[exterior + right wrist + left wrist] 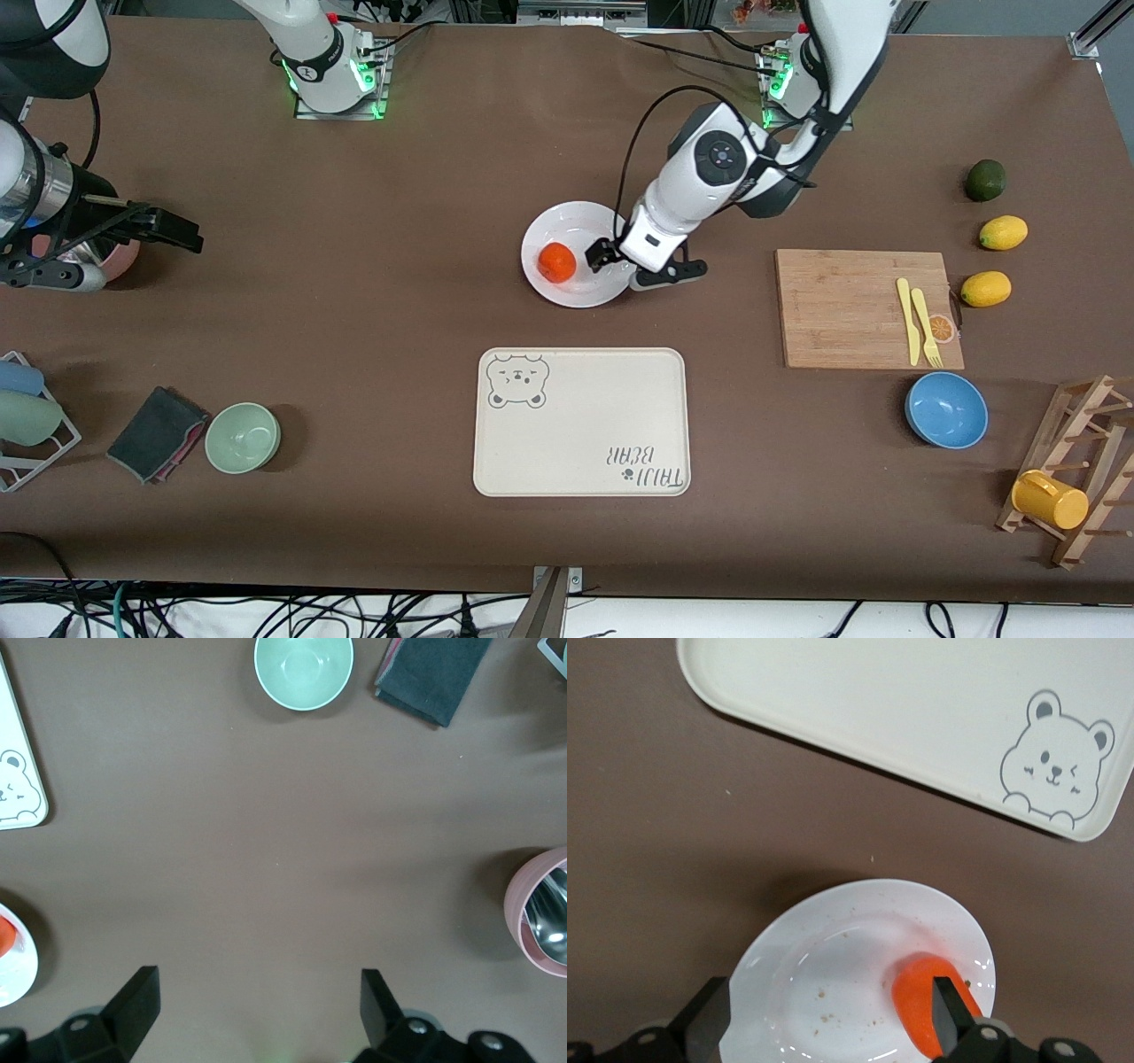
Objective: Place orange and plate with both arms
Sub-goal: 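Lower the orange onto the plate and open the left gripper, then withdraw the left gripper while the right gripper reaches the plate rim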
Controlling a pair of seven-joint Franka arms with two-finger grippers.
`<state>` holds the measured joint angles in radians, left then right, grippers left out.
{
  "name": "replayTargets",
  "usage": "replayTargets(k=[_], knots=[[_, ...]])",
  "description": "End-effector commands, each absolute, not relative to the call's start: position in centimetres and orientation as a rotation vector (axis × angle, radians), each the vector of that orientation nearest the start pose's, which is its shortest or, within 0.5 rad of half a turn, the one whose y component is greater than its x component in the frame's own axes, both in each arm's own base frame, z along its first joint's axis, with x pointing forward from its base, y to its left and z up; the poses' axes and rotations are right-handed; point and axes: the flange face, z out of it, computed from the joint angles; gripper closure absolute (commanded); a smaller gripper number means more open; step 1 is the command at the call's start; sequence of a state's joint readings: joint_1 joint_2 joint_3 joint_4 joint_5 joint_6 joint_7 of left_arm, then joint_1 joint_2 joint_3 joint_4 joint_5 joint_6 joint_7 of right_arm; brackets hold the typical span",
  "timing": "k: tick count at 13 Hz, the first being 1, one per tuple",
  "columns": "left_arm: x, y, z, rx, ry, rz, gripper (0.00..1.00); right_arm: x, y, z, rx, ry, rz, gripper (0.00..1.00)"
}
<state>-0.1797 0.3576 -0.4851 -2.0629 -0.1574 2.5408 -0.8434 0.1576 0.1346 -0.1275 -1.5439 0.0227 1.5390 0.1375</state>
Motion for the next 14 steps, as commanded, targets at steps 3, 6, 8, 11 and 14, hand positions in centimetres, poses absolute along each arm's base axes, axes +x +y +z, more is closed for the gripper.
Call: replayTargets(k=[3,6,8,11,14], knots=[[51.7,-29.3,35.9,-3.336,-0.735,-0.058,0.00,58.5,3.2,54.4,-3.115,0.144,0.284,0.00],[53.8,-24.5,39.5,-3.311,-0.872,-0.195,0.00,59.0,5.8,52.3,-3.034,0.108,0.347,0.00],[55.0,-21.0,42.2,-3.280,-0.971,-0.297,0.00,59.7,8.8,48.8,-2.973,0.059,0.431,0.00],[54.9,-18.3,45.0,-3.227,-1.020,-0.295,0.00,60.6,12.5,44.7,-2.839,0.026,0.480,0.00],[55.3,-16.3,49.3,-3.144,-0.968,-0.222,0.00,59.4,13.4,39.0,-2.738,-0.018,0.466,0.00]])
